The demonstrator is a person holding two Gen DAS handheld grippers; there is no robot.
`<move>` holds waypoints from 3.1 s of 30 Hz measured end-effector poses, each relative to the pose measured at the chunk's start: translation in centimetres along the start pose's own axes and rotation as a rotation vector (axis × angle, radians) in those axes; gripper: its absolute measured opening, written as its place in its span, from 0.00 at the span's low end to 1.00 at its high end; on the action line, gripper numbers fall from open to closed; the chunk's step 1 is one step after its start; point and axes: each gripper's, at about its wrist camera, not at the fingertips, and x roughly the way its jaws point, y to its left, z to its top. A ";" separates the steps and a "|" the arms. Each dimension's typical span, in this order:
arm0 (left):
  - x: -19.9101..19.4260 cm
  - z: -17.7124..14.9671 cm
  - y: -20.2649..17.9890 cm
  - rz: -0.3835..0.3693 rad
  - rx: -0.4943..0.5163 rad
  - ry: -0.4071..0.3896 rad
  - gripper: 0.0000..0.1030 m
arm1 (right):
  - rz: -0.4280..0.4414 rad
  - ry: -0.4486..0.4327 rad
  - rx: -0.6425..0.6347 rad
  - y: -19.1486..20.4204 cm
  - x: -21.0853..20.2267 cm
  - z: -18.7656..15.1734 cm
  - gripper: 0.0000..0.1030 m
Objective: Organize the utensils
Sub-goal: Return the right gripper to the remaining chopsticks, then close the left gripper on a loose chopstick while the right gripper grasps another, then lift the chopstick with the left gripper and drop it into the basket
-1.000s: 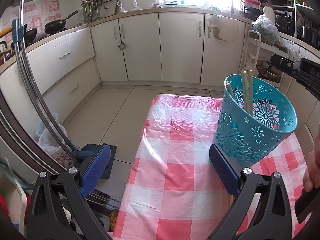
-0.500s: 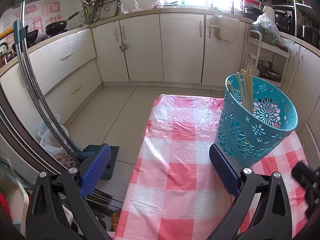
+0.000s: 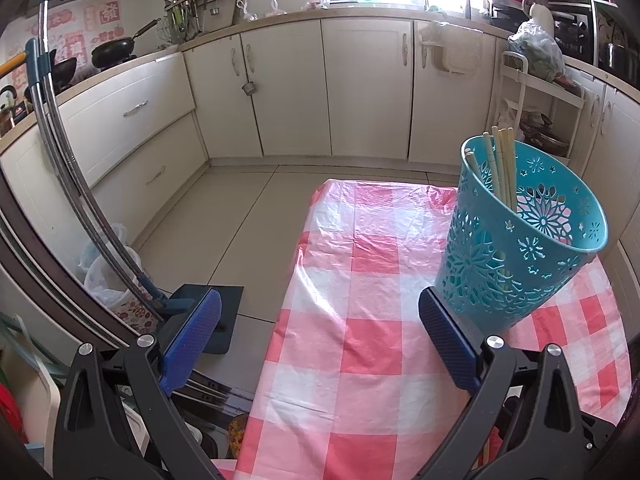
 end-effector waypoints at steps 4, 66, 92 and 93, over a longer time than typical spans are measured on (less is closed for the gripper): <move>0.1 0.0 0.0 0.000 0.001 0.004 0.92 | -0.010 0.014 -0.002 -0.1 0.3 -0.2 0.15; -0.4 -11.4 -12.0 -0.303 0.279 0.344 0.05 | -0.093 0.035 0.005 -6.5 -5.0 -4.1 0.11; -16.9 -0.6 -4.1 -0.496 0.051 -0.088 0.05 | -0.077 0.025 0.018 -6.7 -5.2 -4.3 0.15; -17.3 0.8 -4.0 -0.499 0.038 -0.127 0.05 | -0.075 0.025 0.019 -6.7 -5.2 -4.3 0.17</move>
